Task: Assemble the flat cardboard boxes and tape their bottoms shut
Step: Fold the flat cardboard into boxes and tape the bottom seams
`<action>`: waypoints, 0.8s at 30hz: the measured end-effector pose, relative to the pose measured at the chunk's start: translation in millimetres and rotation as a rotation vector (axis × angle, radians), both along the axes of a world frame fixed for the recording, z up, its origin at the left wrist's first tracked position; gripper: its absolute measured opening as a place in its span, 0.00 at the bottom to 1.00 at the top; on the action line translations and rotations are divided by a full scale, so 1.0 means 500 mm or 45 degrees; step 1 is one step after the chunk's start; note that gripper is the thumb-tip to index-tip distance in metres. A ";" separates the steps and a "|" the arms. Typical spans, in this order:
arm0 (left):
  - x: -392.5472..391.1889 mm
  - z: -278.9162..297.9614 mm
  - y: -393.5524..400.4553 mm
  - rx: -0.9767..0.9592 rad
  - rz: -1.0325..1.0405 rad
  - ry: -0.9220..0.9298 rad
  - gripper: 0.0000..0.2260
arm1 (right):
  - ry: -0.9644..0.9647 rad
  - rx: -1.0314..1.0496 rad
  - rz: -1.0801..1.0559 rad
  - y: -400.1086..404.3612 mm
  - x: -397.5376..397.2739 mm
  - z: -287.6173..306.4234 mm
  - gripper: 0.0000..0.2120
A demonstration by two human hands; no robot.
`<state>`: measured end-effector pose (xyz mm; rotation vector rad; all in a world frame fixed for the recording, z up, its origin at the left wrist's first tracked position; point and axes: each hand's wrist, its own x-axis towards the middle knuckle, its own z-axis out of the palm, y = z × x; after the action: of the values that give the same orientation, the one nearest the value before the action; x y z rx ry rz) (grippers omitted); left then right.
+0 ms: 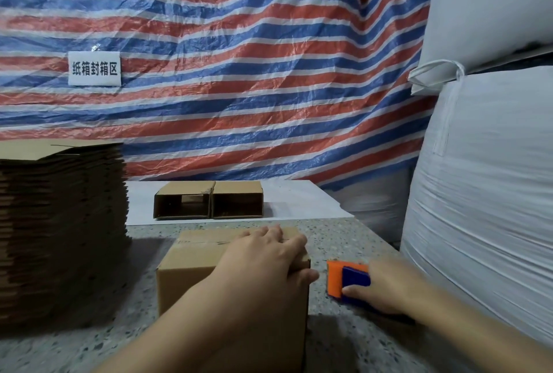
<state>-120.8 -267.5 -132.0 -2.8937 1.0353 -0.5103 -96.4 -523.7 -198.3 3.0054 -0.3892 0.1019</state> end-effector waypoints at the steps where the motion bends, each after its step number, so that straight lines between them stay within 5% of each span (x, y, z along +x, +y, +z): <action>1: 0.000 0.004 -0.001 0.021 -0.006 -0.003 0.26 | -0.049 0.012 -0.020 0.000 -0.003 -0.019 0.34; 7: 0.004 0.027 -0.001 0.089 -0.125 -0.007 0.25 | -0.209 -0.065 -0.035 0.039 -0.030 0.006 0.37; 9: 0.005 0.028 0.002 0.115 -0.138 -0.038 0.26 | -0.440 0.234 0.174 0.072 -0.040 0.039 0.33; 11: 0.004 0.027 0.003 0.136 -0.148 -0.074 0.25 | -0.504 0.808 0.384 0.122 -0.066 0.063 0.30; 14: 0.003 0.026 0.002 0.165 -0.154 -0.143 0.27 | -0.405 1.385 0.443 0.191 -0.104 0.067 0.40; 18: -0.002 0.017 -0.002 0.171 -0.142 -0.151 0.30 | -0.361 1.611 0.475 0.236 -0.119 0.046 0.41; 24: -0.008 0.014 0.000 0.172 -0.088 -0.091 0.36 | -0.365 1.605 0.490 0.252 -0.124 0.017 0.35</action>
<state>-124.5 -267.4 -125.0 -2.7106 1.1163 -0.5206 -158.2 -397.7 -189.8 4.2908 0.2572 0.4815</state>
